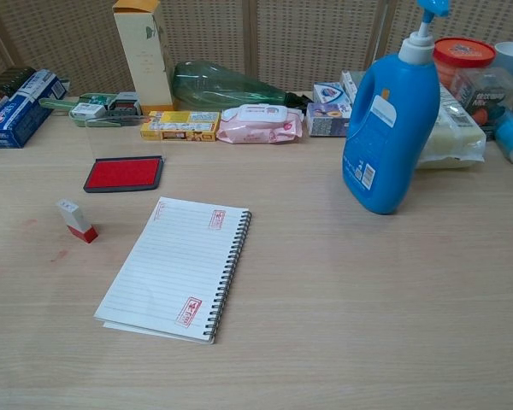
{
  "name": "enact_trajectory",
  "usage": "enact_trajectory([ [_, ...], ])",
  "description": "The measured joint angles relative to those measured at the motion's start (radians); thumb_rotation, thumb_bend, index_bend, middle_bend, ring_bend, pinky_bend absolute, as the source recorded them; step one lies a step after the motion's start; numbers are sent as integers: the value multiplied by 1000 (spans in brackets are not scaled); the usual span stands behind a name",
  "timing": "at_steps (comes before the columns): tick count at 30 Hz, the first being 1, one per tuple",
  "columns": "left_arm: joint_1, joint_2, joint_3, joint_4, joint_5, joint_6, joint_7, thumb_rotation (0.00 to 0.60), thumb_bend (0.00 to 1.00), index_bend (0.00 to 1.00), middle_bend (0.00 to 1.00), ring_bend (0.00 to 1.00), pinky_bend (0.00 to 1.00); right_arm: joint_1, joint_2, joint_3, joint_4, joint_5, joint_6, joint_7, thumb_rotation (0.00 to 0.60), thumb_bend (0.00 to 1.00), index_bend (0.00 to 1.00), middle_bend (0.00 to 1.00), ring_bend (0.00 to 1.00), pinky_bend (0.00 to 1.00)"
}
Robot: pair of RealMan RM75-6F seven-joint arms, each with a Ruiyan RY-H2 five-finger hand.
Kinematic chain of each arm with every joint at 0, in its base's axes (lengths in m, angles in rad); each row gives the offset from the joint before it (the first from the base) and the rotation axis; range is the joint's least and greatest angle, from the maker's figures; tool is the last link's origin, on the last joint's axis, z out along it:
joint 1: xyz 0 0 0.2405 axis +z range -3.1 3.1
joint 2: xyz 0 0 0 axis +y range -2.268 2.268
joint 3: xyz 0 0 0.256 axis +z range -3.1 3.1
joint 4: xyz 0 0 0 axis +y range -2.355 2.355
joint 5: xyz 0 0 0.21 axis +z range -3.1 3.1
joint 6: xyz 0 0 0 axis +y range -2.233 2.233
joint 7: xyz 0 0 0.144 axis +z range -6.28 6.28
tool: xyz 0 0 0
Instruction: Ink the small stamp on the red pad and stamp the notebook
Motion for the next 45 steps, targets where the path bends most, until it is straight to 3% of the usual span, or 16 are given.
enact_trajectory([
  [7, -27, -76, -2, 58, -34, -29, 18, 600, 233, 462, 1000, 1000, 1000, 3, 2, 3, 0, 7, -5, 7, 567, 0, 59, 0, 0, 0],
  [32, -81, -266, 14, 227, -105, -75, 66, 600, 289, 474, 1000, 1000, 1000, 7, 18, 6, 2, 20, -16, 50, 570, 0, 59, 0, 0, 0],
  [45, -107, -311, 6, 245, -140, -85, 123, 600, 299, 474, 1000, 1000, 1000, 7, 29, 8, 1, 29, -19, 70, 569, 0, 59, 0, 0, 0],
])
